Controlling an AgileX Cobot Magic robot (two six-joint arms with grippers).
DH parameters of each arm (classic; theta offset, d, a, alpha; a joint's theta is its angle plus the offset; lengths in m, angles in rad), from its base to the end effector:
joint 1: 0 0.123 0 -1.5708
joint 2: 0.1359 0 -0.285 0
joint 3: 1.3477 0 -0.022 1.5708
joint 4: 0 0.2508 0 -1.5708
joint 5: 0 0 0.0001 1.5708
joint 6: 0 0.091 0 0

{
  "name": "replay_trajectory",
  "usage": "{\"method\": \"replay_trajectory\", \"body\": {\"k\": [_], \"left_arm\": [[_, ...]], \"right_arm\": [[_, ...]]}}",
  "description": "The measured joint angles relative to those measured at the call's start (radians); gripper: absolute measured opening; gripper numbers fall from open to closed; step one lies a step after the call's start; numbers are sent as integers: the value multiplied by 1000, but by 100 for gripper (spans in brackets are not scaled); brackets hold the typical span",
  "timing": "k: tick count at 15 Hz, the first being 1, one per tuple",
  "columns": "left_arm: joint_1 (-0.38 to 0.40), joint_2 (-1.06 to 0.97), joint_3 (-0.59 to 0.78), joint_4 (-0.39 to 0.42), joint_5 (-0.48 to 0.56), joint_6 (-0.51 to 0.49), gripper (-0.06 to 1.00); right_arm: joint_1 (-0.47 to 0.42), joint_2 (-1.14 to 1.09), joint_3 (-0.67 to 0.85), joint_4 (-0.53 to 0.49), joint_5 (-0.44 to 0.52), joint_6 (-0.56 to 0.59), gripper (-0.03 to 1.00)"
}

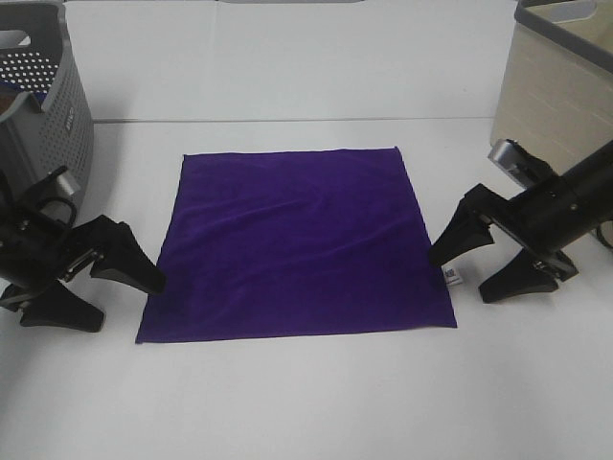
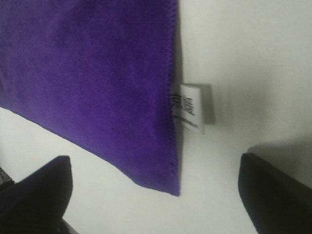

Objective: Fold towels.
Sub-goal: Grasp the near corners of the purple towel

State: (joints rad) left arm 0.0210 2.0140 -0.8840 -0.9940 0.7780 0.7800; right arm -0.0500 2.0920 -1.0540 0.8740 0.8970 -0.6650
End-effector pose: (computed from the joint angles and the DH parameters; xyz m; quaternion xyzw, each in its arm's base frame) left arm 0.3049 -0.0472 0.0825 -0.0287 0.9504 -0.3095 0.0120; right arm 0.3358 0.0378 0.0846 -0.0212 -0.9482 -0.3165 0.0153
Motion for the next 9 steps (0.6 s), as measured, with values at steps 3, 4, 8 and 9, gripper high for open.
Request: {"method": "replay_trajectory", "body": {"k": [3,4,8,9], "left_arm": [[-118,7,-32,8,-82,-24,85],[-160,27,-68,9,-90,-55,82],[-266,134,-234,36,-50,-227,62],[-274,153,-261,61,-42,-261,48]], "right_arm": [[111,62,-69,30,34,8,86],[148,78,-95,27,42,27,84],[217,111,-175,-105,31,153,55],[217,116,-180,-136,18,172,41]]}}
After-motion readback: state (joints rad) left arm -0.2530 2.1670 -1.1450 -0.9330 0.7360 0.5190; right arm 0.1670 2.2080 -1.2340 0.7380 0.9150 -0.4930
